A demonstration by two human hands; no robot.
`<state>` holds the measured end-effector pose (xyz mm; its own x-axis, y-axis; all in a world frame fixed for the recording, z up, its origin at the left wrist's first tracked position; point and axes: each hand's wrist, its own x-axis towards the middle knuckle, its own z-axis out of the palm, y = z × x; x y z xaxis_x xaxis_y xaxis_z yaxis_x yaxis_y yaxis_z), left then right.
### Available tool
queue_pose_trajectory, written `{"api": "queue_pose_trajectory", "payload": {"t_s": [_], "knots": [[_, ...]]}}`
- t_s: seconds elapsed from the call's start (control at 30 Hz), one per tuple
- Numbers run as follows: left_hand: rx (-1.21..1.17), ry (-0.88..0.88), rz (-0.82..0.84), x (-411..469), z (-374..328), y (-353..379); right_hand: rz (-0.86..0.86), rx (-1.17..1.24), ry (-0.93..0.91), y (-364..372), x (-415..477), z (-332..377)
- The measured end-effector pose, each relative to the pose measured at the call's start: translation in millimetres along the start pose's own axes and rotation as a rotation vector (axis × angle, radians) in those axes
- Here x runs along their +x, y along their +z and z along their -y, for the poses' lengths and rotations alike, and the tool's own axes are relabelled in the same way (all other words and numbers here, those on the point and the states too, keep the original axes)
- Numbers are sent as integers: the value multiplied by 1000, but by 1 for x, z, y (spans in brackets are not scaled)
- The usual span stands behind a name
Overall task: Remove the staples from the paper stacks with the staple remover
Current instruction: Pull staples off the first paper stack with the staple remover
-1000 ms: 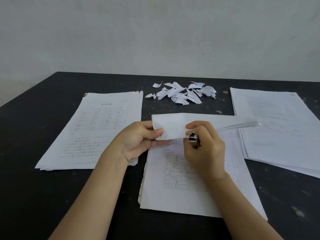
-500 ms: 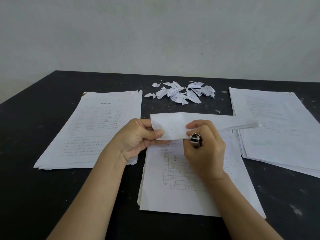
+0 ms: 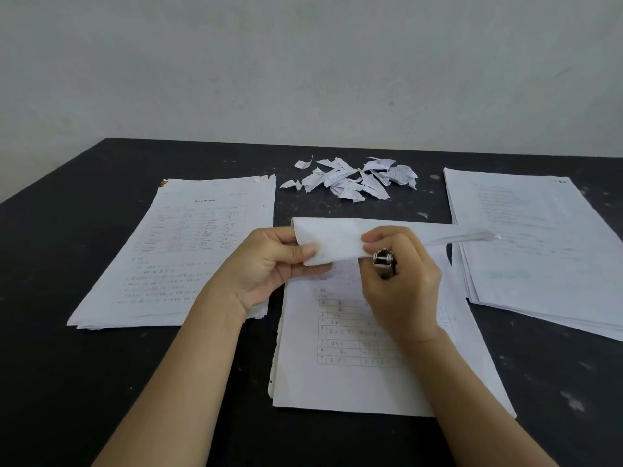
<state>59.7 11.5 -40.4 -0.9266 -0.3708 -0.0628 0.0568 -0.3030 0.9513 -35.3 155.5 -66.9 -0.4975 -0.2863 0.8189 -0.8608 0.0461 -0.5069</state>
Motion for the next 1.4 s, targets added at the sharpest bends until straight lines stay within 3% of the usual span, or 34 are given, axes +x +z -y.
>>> {"api": "queue_pose_trajectory", "payload": {"t_s": [0.13,0.23,0.3,0.47,0.6,0.77,1.07,1.17,1.4], "knots": [[-11,183,-100,0,-6,-9,-10,84,132,2,15,5],[346,367,-377,7,0,-3,-10,152,254,8,27,10],[475,392,-383,13,2,7,-4,162,299,13,33,8],[241,272,-386,28,5,29,-34,-29,208,23,33,3],[173,287,-444,32,7,29,73,-167,218,26,22,-7],[39,248,-456,31,3,33,109,-198,243,32,21,-8],[47,238,-464,32,4,31,129,-185,310,26,24,-5],[46,243,-490,33,5,27,112,-220,429,19,26,-9],[19,271,-577,36,3,16,152,-252,912,-27,45,-29]]}}
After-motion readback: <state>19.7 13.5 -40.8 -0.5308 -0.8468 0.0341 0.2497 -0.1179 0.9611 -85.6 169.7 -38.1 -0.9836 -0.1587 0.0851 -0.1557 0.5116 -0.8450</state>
